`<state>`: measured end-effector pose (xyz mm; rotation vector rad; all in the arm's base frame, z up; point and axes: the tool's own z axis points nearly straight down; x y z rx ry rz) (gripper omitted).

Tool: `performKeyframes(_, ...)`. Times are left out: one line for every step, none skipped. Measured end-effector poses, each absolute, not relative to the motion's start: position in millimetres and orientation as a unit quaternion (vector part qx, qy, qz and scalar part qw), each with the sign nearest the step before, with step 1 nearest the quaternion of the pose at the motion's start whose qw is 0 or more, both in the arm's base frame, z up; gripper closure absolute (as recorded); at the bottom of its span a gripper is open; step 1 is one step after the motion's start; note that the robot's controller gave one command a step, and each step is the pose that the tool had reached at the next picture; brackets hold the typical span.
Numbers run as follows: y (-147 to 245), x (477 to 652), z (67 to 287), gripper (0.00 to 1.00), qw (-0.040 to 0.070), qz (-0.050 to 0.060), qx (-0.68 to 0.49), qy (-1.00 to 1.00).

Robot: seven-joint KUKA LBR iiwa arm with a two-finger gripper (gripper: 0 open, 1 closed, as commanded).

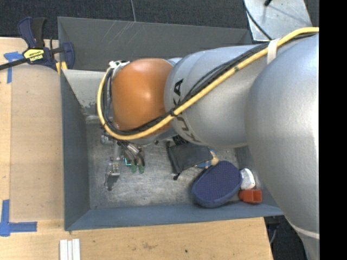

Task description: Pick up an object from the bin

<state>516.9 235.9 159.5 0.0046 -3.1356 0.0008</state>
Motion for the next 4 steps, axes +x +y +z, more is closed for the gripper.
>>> performKeyframes(181, 552.8, 72, 0.0, -0.002, -0.002, 0.106, -0.994)
performKeyframes(86, 597.5, 97, 0.0, -0.004, 0.002, 0.197, -0.98)
performKeyframes(29, 575.4, 126, 0.0, -0.001, 0.001, 0.185, -0.983)
performKeyframes(-1, 567.3, 79, 0.0, -0.006, 0.0, 0.348, -0.937)
